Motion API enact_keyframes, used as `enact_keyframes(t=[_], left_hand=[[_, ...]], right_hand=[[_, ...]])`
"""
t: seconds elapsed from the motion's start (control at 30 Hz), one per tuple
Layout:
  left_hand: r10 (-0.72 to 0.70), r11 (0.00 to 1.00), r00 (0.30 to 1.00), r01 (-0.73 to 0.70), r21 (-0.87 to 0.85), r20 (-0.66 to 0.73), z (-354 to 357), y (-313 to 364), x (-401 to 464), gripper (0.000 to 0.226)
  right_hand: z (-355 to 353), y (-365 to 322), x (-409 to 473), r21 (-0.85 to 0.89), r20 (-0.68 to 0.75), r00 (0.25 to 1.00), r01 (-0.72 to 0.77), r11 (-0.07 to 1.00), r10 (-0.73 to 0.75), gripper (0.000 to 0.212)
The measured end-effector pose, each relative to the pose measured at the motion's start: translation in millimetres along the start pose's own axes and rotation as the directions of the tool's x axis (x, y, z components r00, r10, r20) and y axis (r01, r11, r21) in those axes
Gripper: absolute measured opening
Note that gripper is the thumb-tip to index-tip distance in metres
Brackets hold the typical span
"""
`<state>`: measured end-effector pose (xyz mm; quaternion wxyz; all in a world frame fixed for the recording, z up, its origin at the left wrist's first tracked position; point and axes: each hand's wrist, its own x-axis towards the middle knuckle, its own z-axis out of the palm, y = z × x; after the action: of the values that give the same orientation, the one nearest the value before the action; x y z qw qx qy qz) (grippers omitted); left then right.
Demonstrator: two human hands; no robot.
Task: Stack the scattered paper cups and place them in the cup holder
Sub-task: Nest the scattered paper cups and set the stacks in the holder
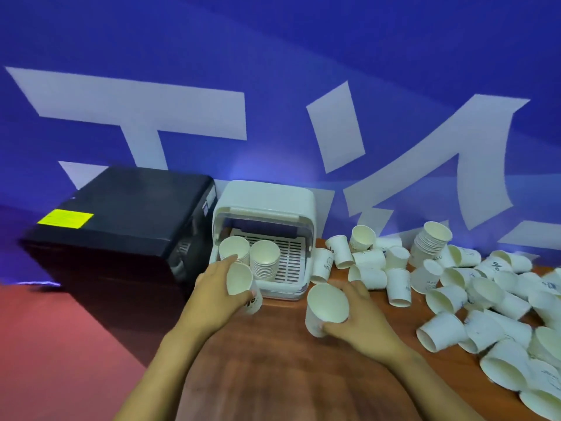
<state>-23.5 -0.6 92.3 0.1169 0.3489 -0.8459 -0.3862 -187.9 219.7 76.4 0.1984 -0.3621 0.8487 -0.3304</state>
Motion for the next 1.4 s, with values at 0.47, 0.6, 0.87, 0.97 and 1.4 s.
enact_keyframes(t=[0.47, 0.6, 0.87, 0.97, 1.4], left_hand=[[0.114, 0.988, 0.987, -0.124, -0.088, -0.116, -40.1, -21.3, 60.8, 0.074], [0.167, 0.985, 0.98, -0.17, -0.025, -0.111, -43.1, -18.5, 84.5, 0.073], [0.224, 0.972, 0.974, -0.221, 0.08, -0.039, -20.6, -26.5, 108.1, 0.07], [0.243, 0.97, 0.967, -0.24, 0.041, -0.074, -16.9, -27.8, 114.9, 0.068], [0.13, 0.984, 0.991, -0.134, 0.119, 0.04, 6.5, -48.4, 128.3, 0.074]], right_hand=[[33.0, -72.3, 69.3, -0.017, -0.052, 0.998, -0.026, 1.0, 0.025, 0.082], [36.6, -84.5, 97.7, -0.049, -0.138, 0.99, -0.019, 0.999, 0.012, 0.081], [51.7, -90.6, 124.9, -0.131, -0.202, 0.979, -0.035, 0.991, 0.008, 0.085], [57.9, -90.7, 132.1, -0.134, -0.195, 0.98, -0.062, 0.989, 0.035, 0.086], [74.8, -67.7, 153.1, -0.158, -0.078, 0.99, -0.127, 0.979, 0.116, 0.089]])
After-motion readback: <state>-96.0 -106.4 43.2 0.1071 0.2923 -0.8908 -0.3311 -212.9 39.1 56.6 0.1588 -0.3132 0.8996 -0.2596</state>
